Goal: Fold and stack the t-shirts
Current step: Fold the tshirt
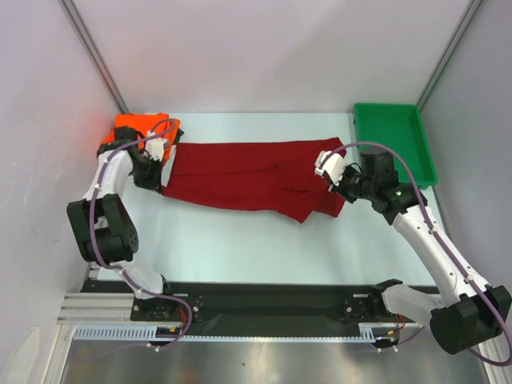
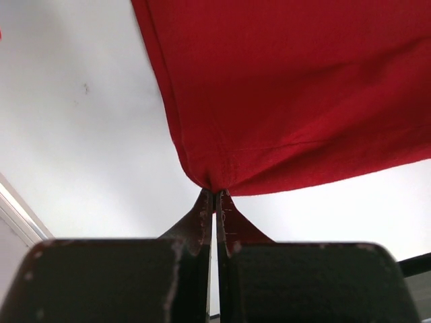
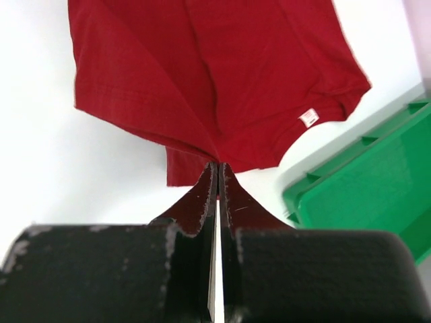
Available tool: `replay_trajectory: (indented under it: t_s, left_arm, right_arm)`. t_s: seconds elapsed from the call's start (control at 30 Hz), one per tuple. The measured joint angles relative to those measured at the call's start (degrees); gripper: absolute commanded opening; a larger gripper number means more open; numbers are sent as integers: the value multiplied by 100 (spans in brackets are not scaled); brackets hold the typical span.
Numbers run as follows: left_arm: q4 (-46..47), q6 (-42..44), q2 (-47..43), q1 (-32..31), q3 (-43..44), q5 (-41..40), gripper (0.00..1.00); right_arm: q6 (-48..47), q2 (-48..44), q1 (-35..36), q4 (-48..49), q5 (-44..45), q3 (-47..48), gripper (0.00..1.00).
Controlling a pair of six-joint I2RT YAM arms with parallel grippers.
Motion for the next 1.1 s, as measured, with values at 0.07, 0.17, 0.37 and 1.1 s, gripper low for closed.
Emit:
replay_trajectory:
  t_s: [0.07,0.17,0.37,1.1]
  left_arm:
    - [-50,0,120,-44,162,7,0]
    - [-127,-2,330,-74,415,7,1]
    - [-295,-4,852,-76,1047,-4,0]
    - [-883,-157,2953,-356,3744,-271,40]
  right_arm:
    - [0,103,-20,66,4,94,0]
    - [-13,289,-24,179,26,199,0]
    - [-70,933,-68,409,63,487,0]
    - [350,4981,-616,1075,356,3685,57]
